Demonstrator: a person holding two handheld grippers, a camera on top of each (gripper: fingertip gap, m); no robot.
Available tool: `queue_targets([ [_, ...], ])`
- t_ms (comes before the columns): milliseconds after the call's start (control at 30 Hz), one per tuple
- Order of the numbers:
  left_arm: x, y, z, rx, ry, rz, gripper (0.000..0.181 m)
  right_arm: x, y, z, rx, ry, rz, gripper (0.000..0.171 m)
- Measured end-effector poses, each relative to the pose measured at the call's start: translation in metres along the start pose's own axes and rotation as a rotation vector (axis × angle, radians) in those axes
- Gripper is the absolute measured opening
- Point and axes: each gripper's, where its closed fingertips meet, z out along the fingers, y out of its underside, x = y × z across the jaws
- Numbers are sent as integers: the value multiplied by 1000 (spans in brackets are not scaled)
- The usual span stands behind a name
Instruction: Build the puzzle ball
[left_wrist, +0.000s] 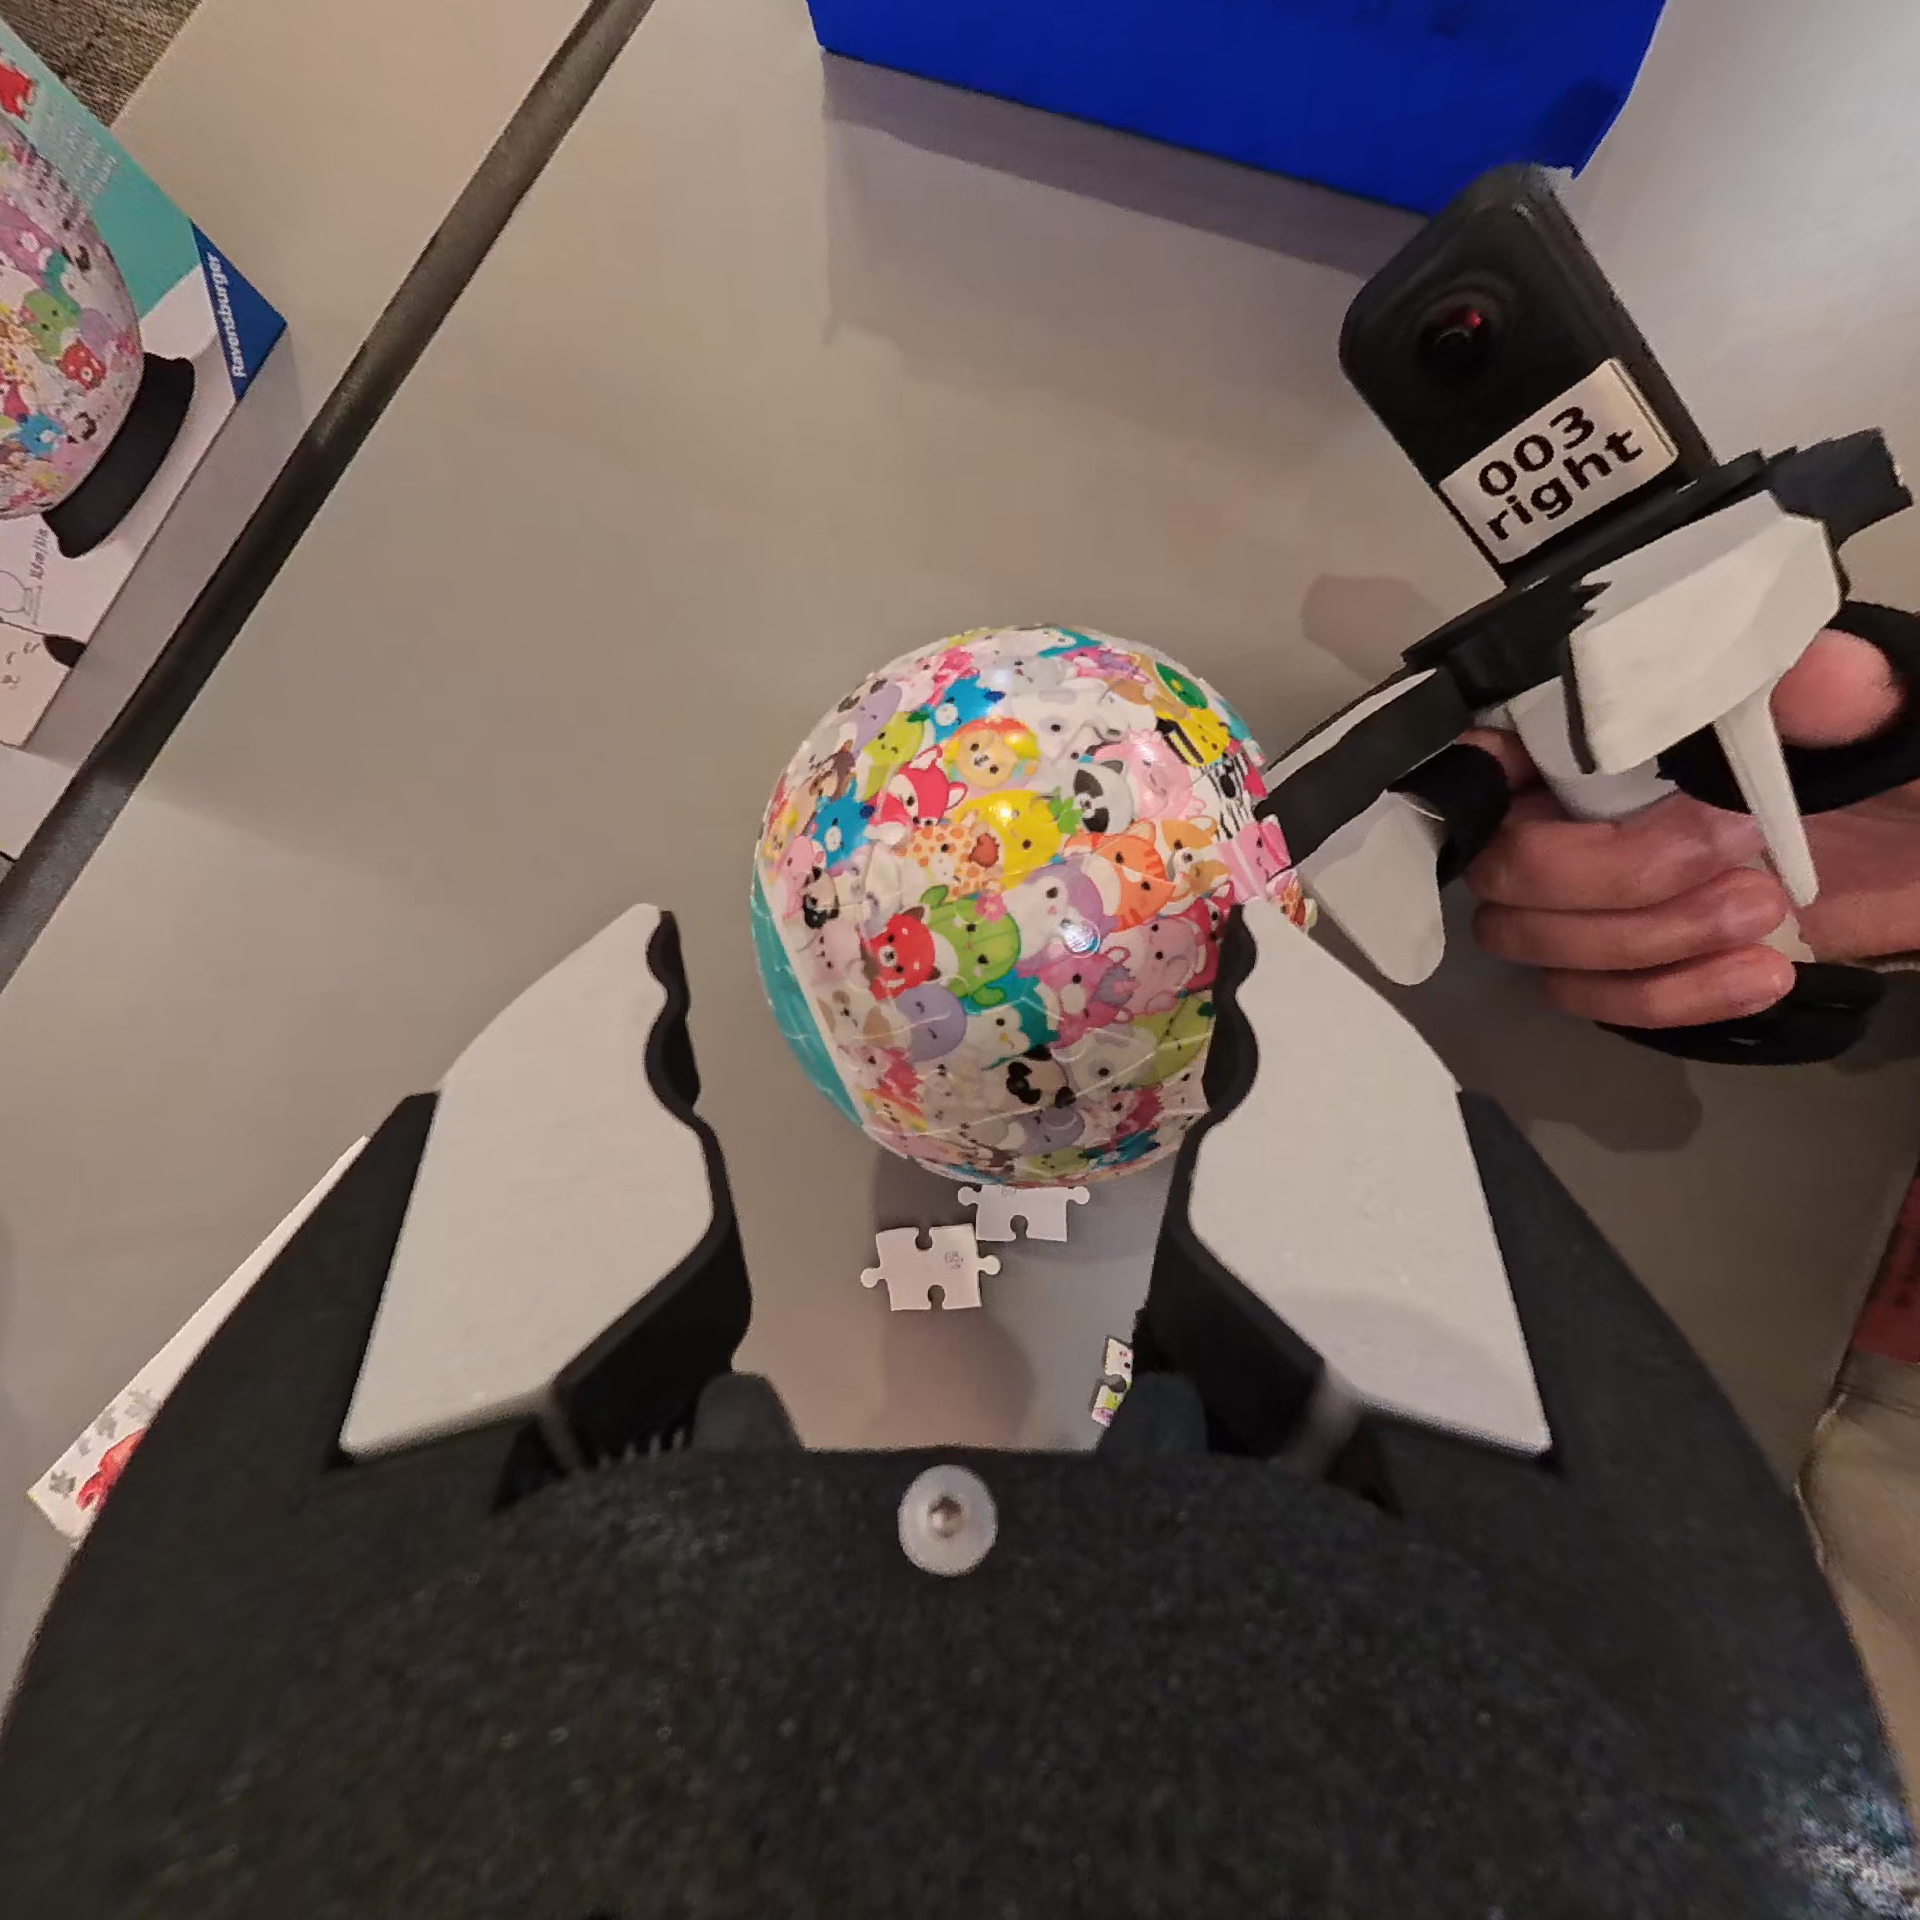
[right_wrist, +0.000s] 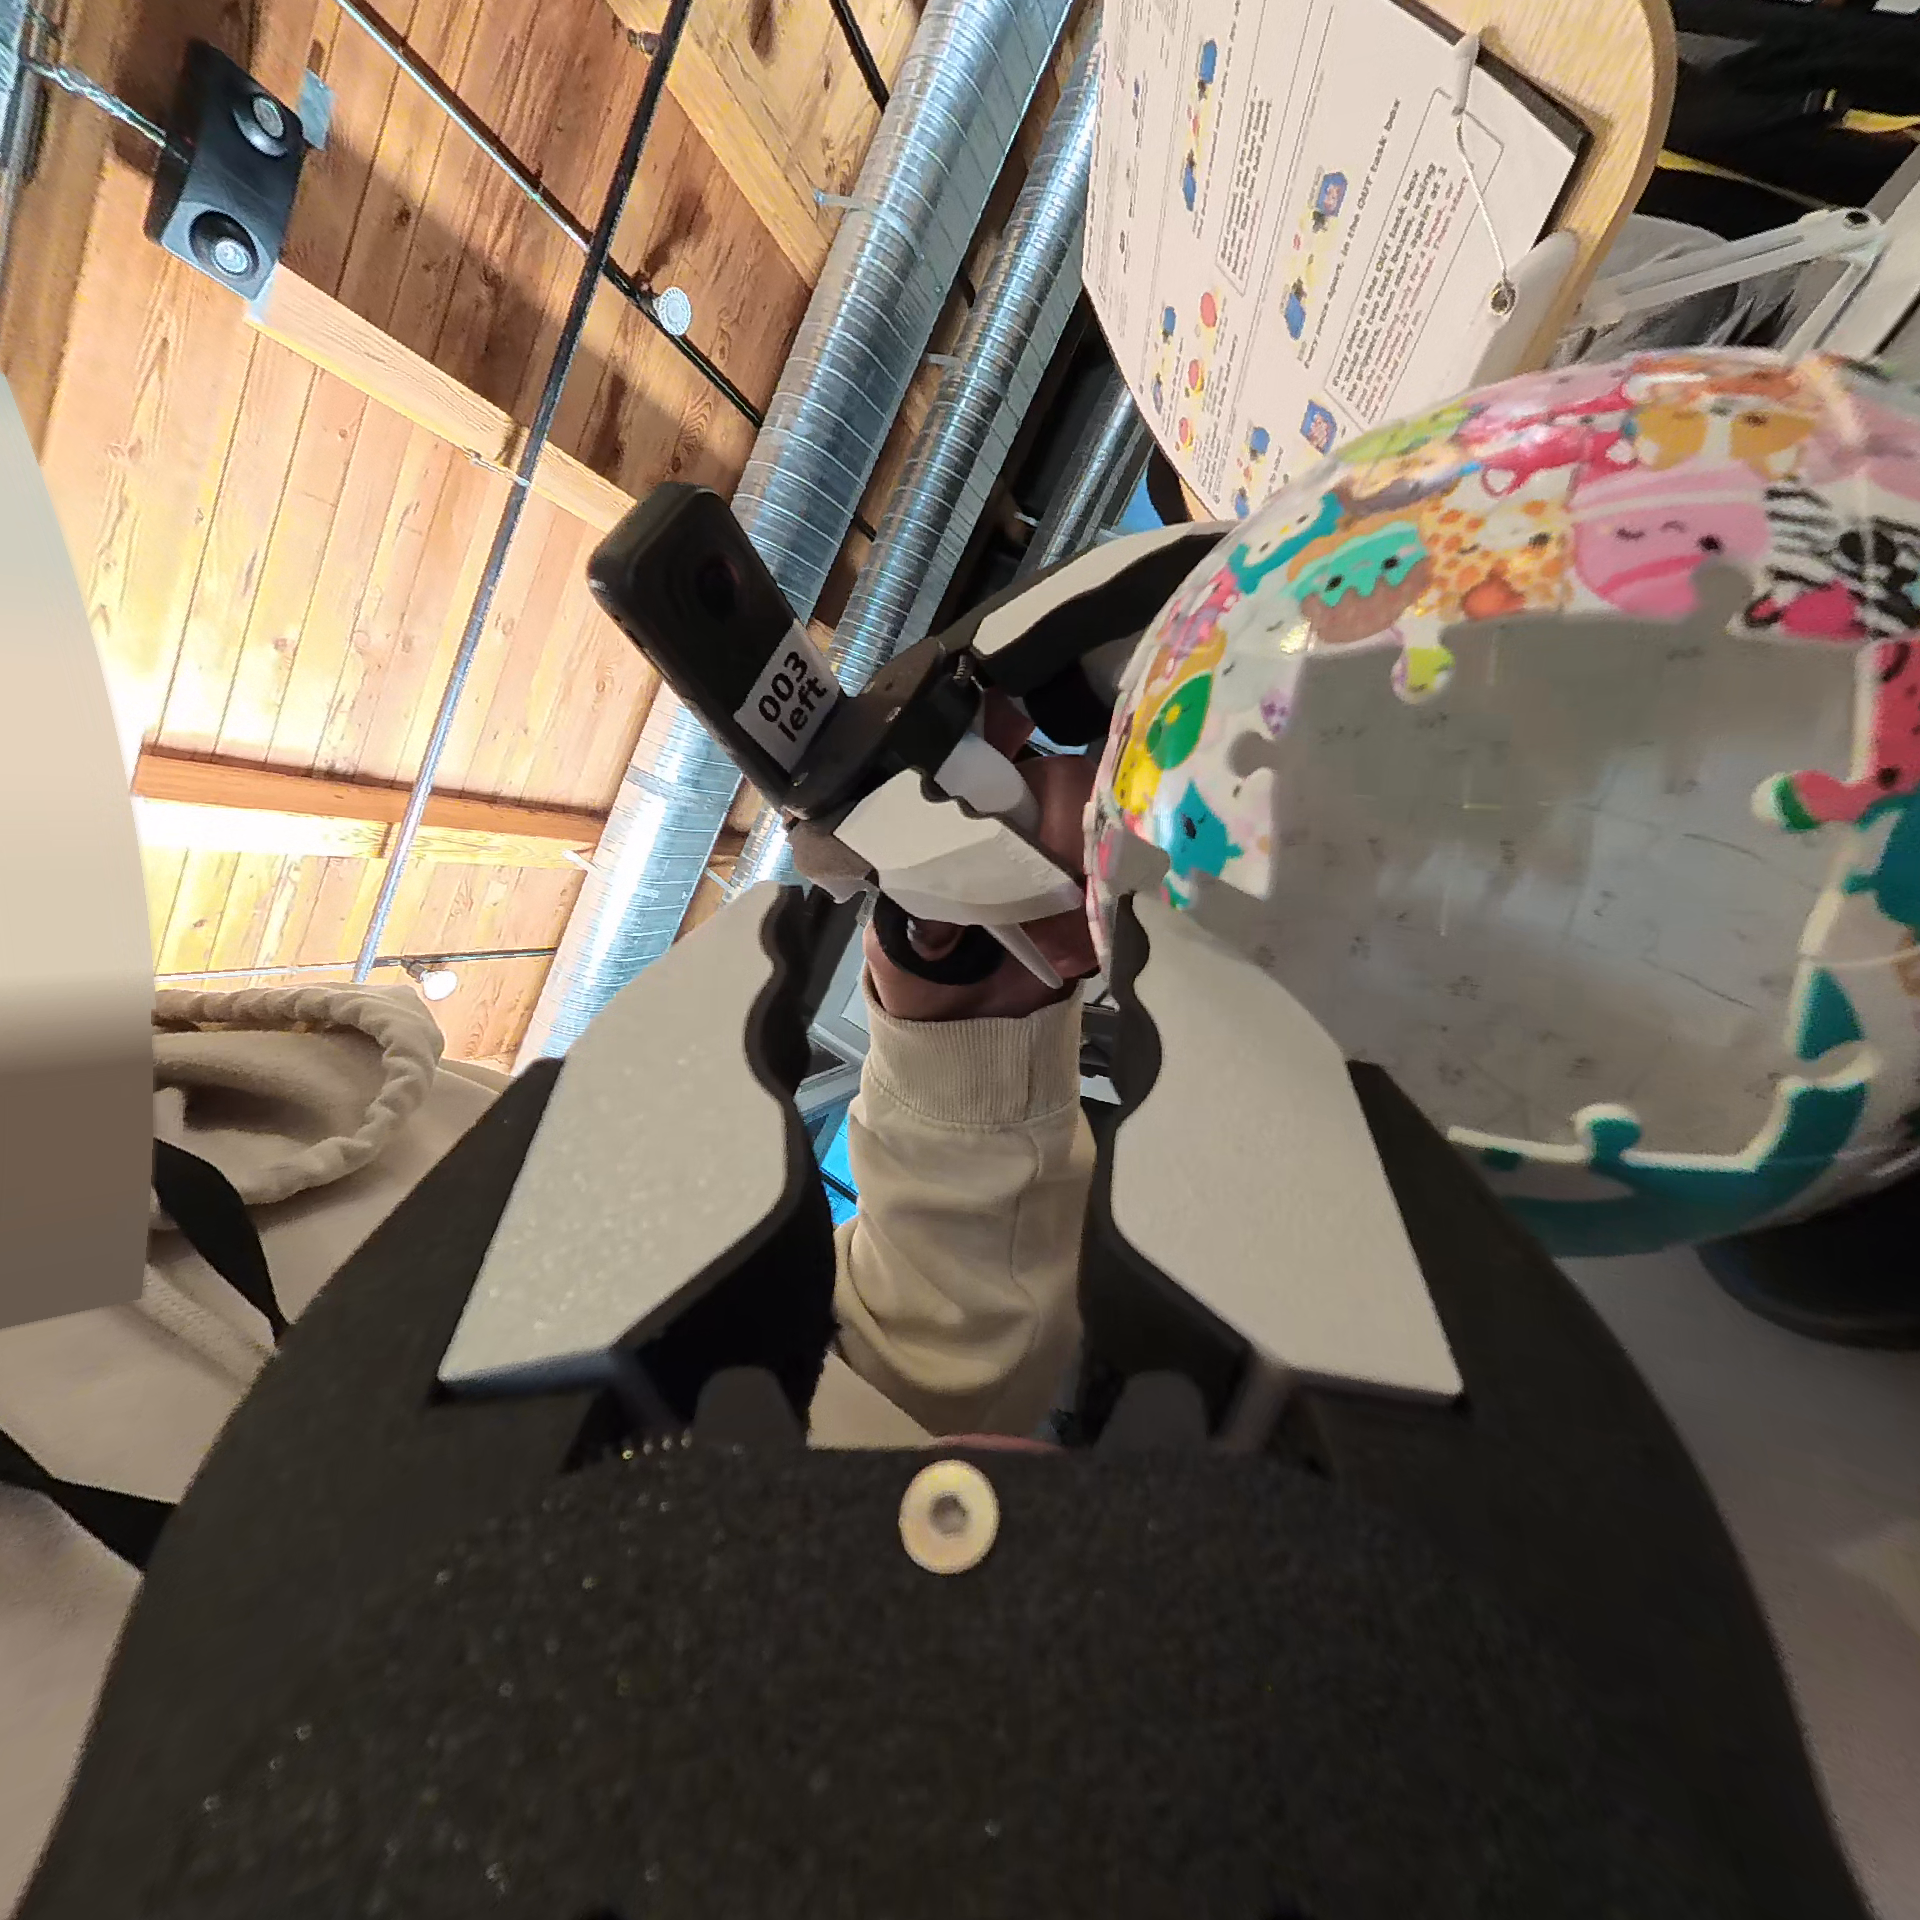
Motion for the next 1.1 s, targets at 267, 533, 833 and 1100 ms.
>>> queue_targets([
  [267, -1, 1, -1, 0, -8, 0, 95, 1, 0, 0, 1, 1, 2, 54],
  [533, -2, 0, -3, 10, -7, -1, 94, 10, -3, -2, 3, 102, -66, 45],
  [833, -4, -5, -5, 48, 13, -31, 90, 22, -7, -3, 33, 142, 4, 27],
  [1100, -5, -2, -4, 44, 9, -39, 90, 26, -8, -5, 81, 109, 77, 4],
])
